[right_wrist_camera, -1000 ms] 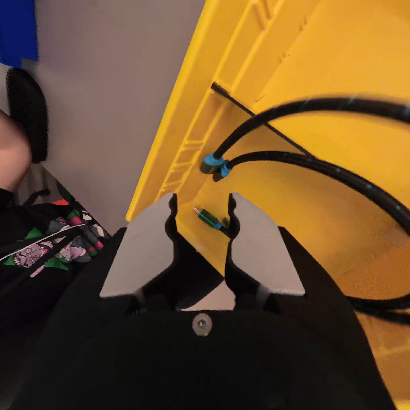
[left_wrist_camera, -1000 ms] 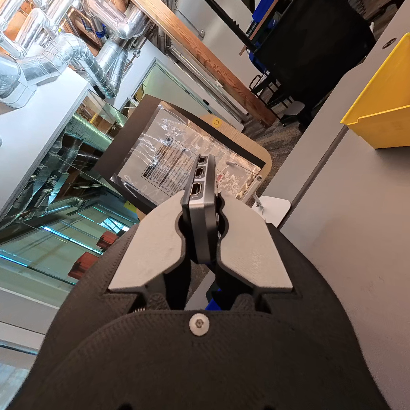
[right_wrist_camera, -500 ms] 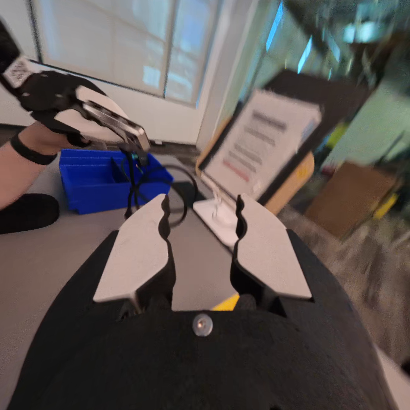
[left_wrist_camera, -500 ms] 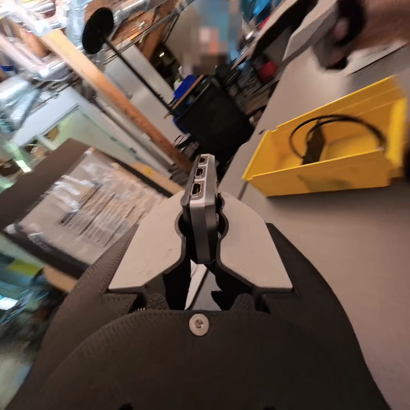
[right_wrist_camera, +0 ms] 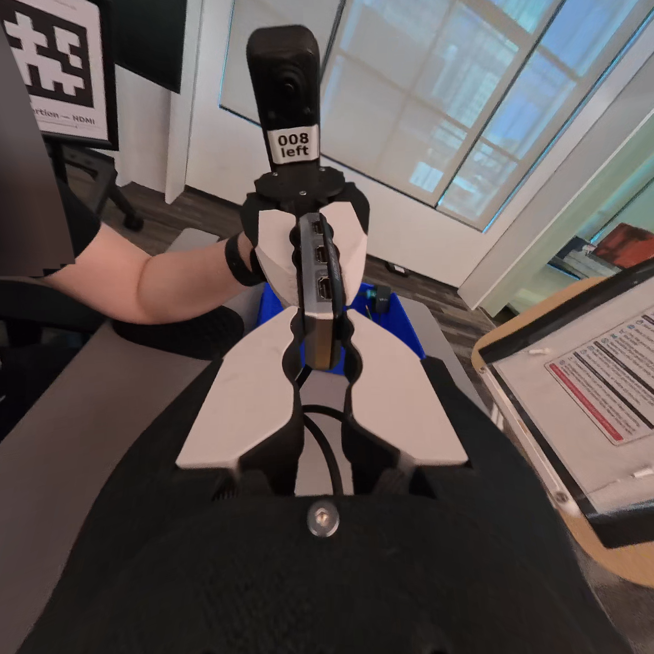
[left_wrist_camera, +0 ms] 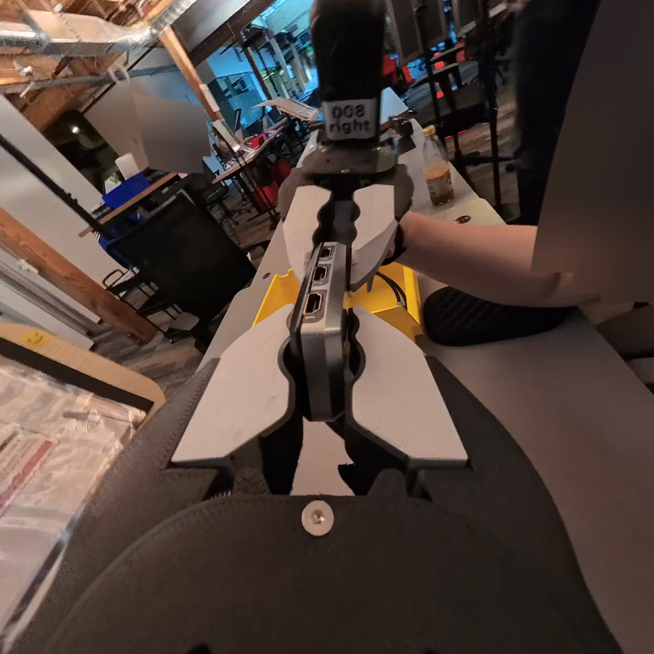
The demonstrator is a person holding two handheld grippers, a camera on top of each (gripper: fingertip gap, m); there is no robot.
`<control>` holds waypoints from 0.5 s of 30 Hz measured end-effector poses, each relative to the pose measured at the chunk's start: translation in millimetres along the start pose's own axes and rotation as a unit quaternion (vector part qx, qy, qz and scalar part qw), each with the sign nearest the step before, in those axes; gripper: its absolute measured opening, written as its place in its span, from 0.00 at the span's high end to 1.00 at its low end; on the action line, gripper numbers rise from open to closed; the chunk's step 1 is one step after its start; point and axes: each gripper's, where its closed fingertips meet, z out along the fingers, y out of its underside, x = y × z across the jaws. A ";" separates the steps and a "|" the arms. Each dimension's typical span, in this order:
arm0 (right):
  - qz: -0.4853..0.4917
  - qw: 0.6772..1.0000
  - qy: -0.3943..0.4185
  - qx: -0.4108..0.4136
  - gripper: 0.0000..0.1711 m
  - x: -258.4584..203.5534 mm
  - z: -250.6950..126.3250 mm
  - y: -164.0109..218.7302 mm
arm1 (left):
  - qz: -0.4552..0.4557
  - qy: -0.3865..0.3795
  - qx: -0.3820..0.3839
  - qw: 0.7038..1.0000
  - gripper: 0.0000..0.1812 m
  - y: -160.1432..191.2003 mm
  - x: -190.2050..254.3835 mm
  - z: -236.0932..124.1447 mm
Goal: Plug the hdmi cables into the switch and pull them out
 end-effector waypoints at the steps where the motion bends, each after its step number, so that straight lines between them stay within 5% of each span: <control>1: 0.001 1.000 0.013 -0.006 0.89 4.3 -0.6 1.1 | -0.012 -0.010 -0.002 1.000 0.86 3.2 -5.4 0.4; 8: 0.033 0.999 0.019 -0.028 0.88 13.4 -5.8 15.6 | -0.045 0.005 -0.020 0.999 0.87 16.1 -12.1 0.4; 10: 0.014 0.999 0.028 -0.040 0.78 11.9 -2.8 19.8 | -0.033 -0.002 -0.022 0.999 0.88 13.8 -10.6 3.6; 15: -0.040 0.996 0.047 -0.063 0.88 13.4 -5.3 15.1 | -0.065 -0.017 -0.008 0.998 0.87 9.4 -16.6 3.3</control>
